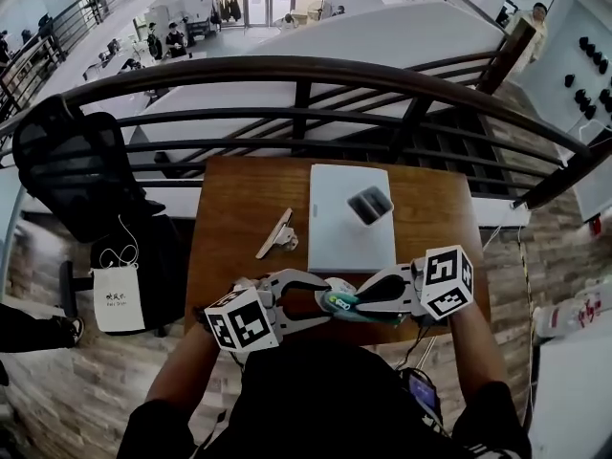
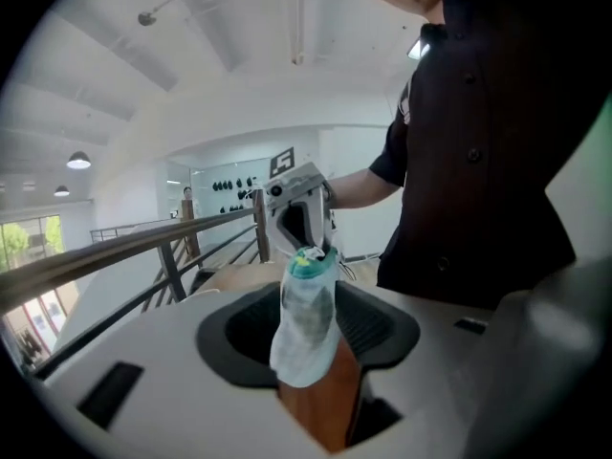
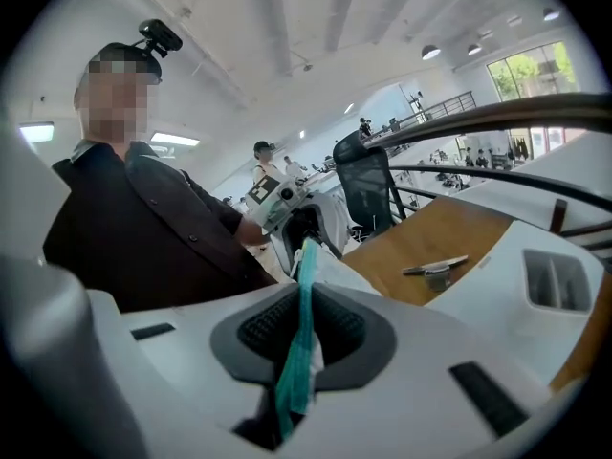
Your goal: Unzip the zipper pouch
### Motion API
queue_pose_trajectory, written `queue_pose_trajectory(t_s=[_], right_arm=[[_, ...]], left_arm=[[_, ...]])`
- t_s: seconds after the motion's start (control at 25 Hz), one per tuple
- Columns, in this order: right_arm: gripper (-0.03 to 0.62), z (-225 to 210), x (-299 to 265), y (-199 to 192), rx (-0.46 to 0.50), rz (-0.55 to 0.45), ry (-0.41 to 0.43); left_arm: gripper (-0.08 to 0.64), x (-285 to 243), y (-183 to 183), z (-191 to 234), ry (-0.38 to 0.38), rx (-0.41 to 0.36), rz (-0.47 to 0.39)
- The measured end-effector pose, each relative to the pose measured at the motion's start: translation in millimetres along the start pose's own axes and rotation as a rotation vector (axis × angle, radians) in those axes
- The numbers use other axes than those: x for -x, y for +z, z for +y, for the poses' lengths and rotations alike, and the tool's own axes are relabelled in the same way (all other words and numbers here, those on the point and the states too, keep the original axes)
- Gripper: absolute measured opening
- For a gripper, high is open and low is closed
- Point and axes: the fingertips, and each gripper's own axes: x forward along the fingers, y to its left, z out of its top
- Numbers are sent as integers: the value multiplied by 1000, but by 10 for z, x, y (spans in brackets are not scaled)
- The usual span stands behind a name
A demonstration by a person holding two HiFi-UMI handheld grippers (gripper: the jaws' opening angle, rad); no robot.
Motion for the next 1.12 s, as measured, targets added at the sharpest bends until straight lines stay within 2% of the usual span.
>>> queue_pose_trajectory(t_s=[0.12, 0.24, 0.36, 0.52, 0.68, 0.84, 0.96, 1.12], right_arm=[[29, 30, -32, 2, 9, 27, 20], [29, 46, -38, -22, 0, 46, 30], [31, 28, -20, -52, -16, 46, 20], [42, -48, -42, -6, -11, 17, -28], [74, -136, -61, 137, -6, -74, -114], [86, -197, 190, 176, -29, -180, -222], [69, -146, 247, 237, -123, -314, -270], [78, -100, 96, 240, -319, -458, -220]], left_arm=[[184, -58, -33, -6, -12, -45, 27], [174, -99, -11, -10, -20, -57, 27], [69, -127, 4, -50, -20, -48, 25], [32, -80, -21, -30, 14, 12, 8], [26, 83, -72, 35, 70, 85, -39], [23, 110, -115, 116, 132, 133, -56], [23, 146, -143, 161, 163, 156, -48], [23, 139, -155, 211, 199, 176, -52]])
